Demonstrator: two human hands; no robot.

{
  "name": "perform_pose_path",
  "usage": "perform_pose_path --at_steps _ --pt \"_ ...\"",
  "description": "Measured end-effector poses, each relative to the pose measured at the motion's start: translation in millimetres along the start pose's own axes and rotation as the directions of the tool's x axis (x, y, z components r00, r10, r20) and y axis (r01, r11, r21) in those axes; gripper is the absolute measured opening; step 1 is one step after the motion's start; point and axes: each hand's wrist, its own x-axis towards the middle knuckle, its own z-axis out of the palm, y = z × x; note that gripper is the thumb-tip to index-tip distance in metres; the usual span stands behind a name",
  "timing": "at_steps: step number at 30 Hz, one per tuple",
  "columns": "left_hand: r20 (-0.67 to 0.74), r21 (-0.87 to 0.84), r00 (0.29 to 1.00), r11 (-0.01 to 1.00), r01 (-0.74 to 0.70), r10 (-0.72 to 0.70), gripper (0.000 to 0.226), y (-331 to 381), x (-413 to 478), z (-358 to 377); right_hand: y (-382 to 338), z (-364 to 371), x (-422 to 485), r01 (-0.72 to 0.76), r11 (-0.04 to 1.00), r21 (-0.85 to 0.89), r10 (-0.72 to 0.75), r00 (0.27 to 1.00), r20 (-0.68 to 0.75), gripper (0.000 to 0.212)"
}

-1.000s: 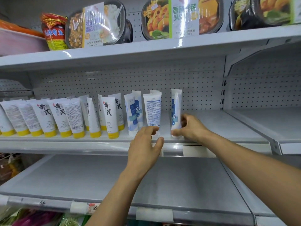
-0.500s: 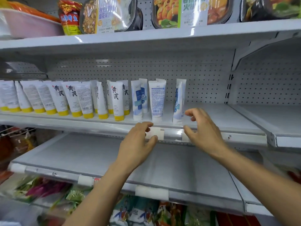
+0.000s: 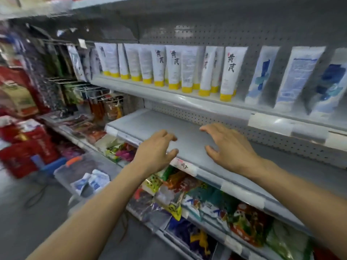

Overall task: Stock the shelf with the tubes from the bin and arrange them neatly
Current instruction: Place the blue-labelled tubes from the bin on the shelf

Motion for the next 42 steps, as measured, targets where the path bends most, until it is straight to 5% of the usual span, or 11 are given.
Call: perform_pose_path --at_steps 6,12,23,32,36,38,42 --pt "-0.009 -0.034 0.963 0.962 0.271 -0.271 0.039 -162.8 -38.5 -16.9 -99.8 95.3 112.3 0.186 0.975 0.125 -0.195 0.979 0.058 0.045" --pt "0.012 -0.046 0.852 0.851 0.523 -0.523 0.036 -344.6 -68.0 -18.4 -208.3 207.2 228.2 0.238 0.937 0.255 -0.288 0.941 0.181 0.037" --pt "0.277 -0.169 0.613 0.591 0.789 -0.74 0.031 -538.3 -62.1 73.7 -303.1 423.2 365.8 0.064 0.913 0.403 -0.308 0.755 0.578 0.026" --pt "0.437 -0.216 0.409 0.348 0.912 -0.801 0.015 -686.6 -18.1 235.5 -362.3 659.9 443.5 -0.193 0.909 0.369 -0.211 0.55 0.808 0.012" --pt "0.416 -0.14 0.285 0.248 0.959 -0.864 0.034 -735.2 -20.5 318.3 -382.8 751.2 441.9 -0.198 0.925 0.325 -0.189 0.502 0.844 0.005" --pt "0.394 -0.078 0.27 0.261 0.962 -0.879 0.041 -746.1 -23.5 347.2 -391.7 782.7 434.3 -0.206 0.933 0.295 -0.165 0.485 0.859 0.018" --pt "0.337 0.041 0.384 0.421 0.906 -0.86 0.045 -756.6 -20.3 382.7 -402.8 814.6 418.2 -0.192 0.948 0.256 -0.108 0.562 0.82 0.03"
